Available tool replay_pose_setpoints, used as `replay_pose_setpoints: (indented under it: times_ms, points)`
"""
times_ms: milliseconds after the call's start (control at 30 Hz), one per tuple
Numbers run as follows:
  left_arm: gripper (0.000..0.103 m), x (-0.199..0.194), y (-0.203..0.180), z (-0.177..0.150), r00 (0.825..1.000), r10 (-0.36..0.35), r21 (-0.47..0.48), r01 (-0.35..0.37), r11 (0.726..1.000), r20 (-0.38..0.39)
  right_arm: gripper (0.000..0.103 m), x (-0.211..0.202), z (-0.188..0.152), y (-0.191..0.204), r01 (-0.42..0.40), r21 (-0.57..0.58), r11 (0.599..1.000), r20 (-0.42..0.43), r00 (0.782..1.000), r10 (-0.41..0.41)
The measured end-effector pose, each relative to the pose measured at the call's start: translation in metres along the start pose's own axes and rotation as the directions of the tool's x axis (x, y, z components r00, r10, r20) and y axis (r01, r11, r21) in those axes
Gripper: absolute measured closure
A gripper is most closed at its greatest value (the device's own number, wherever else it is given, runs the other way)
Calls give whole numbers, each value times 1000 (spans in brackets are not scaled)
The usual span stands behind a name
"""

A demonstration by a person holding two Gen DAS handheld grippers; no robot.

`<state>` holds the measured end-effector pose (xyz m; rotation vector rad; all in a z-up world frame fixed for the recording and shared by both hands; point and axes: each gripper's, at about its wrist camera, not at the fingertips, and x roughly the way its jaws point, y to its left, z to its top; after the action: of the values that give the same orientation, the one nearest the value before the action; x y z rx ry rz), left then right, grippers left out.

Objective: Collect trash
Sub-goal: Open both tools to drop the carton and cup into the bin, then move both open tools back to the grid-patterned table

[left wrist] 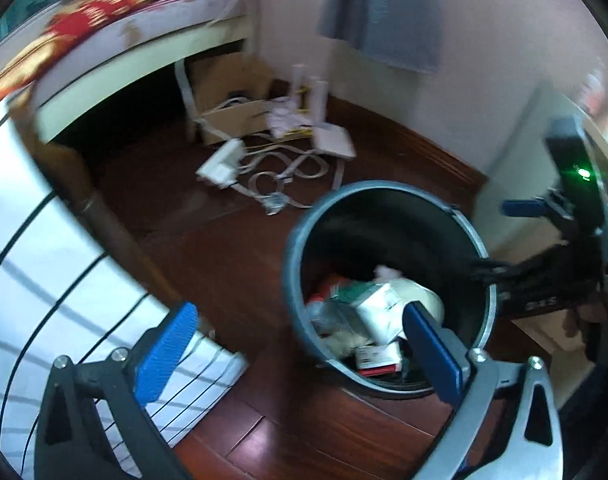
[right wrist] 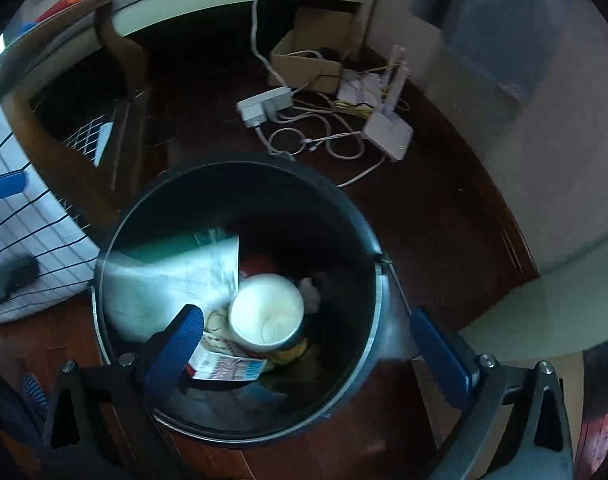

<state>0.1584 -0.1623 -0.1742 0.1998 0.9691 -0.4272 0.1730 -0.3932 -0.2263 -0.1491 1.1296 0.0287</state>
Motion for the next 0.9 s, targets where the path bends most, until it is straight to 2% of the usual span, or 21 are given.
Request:
replay_pose_setpoints:
  times_ms: [200, 900]
  points:
    - [0, -9, 9, -9, 997, 67, -23, -66, 998, 29, 0, -6, -2, 4, 24, 13, 1000, 4, 1000, -24]
    - [0, -34, 11, 4, 989, 109, -60, -104, 993, 95, 0, -48, 17, 24, -2, -14, 1000, 109, 994, 4]
